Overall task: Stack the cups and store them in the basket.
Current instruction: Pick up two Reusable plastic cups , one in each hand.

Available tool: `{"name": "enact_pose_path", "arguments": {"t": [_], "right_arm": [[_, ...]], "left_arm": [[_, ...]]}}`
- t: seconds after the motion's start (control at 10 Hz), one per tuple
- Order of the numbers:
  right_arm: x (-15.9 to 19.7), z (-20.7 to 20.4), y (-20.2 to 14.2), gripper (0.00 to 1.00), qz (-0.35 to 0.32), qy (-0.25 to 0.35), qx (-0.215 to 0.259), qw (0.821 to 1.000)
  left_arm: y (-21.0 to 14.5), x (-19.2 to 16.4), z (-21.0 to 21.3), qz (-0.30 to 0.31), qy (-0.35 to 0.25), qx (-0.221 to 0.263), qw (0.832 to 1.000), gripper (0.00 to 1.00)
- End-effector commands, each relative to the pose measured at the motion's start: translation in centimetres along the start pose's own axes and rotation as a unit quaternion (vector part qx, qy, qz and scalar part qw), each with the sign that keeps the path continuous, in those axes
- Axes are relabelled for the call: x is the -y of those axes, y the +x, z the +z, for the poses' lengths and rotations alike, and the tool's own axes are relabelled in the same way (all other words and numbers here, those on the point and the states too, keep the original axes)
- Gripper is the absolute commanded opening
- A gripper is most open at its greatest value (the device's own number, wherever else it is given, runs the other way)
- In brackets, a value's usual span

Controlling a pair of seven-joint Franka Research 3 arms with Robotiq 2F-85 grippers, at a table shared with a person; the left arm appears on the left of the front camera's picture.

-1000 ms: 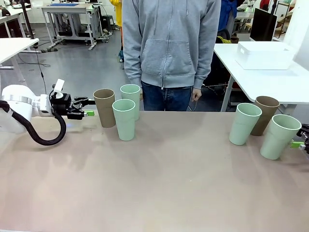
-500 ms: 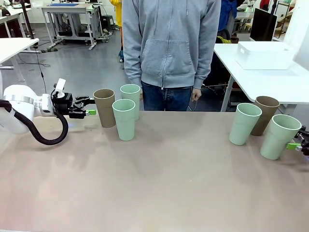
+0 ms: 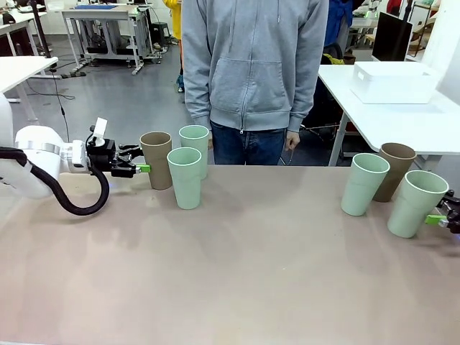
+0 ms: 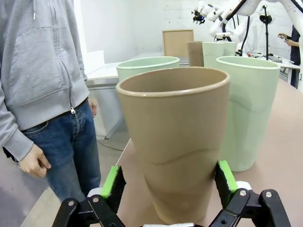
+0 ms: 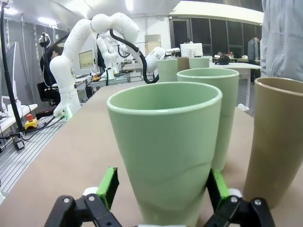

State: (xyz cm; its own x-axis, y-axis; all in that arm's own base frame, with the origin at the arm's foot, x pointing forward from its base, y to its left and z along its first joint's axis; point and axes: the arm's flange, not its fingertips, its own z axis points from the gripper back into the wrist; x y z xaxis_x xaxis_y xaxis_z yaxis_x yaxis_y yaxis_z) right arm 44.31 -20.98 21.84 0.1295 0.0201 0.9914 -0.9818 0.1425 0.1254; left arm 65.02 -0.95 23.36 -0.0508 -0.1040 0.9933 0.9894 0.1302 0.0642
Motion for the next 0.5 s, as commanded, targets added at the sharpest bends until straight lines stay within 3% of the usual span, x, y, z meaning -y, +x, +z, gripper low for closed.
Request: {"name": "enact_pose_path", "arguments": {"t": [0.0,0.4], "right_arm": [[-0.7,-0.9,-0.2,1.00,0.008,0.003,-0.006,1.000],[-1.1,-2.4,-0.4,1.00,-0.006,0.014,-0.006,1.000]], "left_arm": [[0.1,-0.1,-1.2,0.009,0.000,0.007,1.000,1.00],[-0.2,-0.1,-2.0,0.023,-0.021,0.023,0.999,1.00]]}}
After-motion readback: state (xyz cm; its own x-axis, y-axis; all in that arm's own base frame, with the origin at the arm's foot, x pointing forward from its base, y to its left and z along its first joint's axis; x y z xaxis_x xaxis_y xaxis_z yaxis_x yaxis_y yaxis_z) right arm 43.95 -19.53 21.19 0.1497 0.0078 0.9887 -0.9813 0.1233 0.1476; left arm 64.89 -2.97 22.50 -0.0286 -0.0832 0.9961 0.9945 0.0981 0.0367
